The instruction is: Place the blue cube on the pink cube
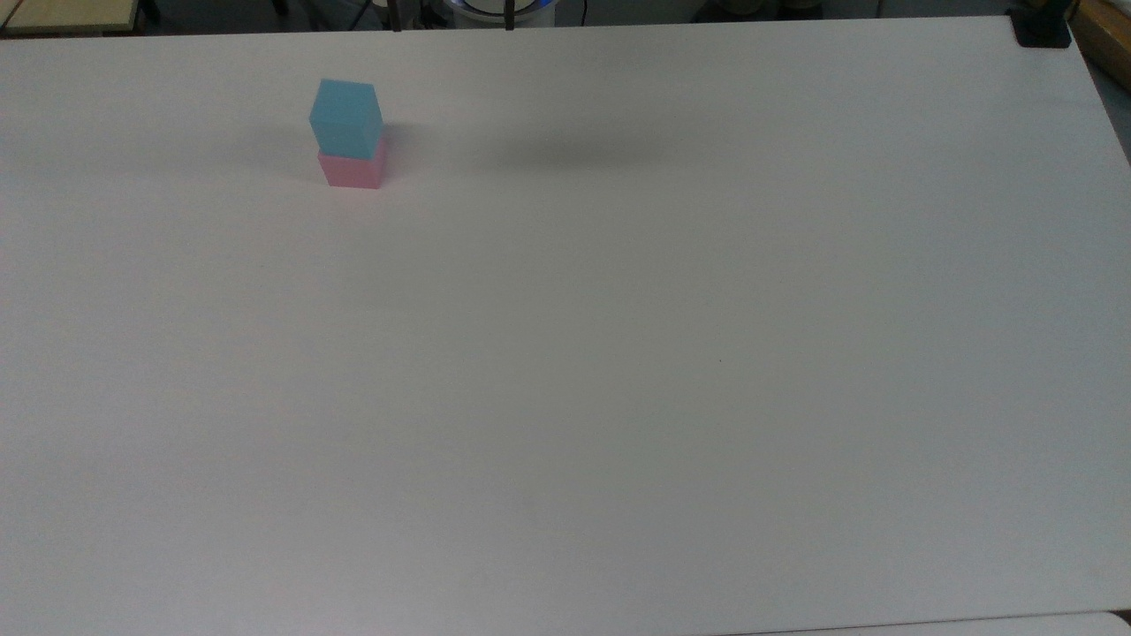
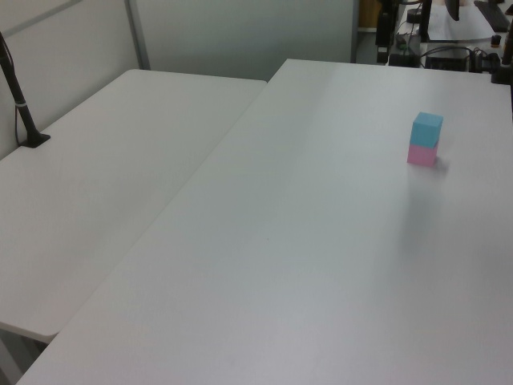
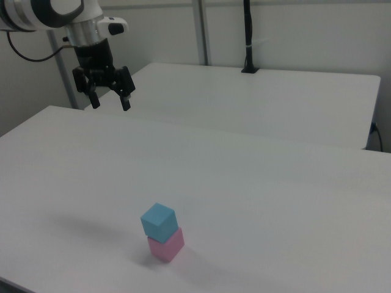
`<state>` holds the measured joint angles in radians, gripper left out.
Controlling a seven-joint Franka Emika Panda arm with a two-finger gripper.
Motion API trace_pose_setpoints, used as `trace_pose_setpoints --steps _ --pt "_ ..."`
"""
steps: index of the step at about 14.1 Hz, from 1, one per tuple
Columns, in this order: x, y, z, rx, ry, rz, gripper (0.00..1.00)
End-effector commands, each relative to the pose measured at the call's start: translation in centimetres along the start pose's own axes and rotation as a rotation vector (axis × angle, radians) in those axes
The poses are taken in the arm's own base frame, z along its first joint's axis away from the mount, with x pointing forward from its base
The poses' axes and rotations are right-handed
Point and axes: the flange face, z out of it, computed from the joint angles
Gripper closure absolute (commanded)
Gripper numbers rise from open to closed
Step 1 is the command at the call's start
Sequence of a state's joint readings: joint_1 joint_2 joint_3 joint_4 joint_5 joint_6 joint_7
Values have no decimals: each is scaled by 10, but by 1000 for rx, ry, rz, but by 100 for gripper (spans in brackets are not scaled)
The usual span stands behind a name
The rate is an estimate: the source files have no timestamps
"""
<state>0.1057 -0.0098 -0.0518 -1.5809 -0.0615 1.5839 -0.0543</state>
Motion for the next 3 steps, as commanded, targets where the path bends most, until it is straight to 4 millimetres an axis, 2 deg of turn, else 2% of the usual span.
trace_pose_setpoints --steps 1,3 --pt "0 -1 -2 8 -20 15 0" --pt "-1 -1 -1 9 -25 15 0"
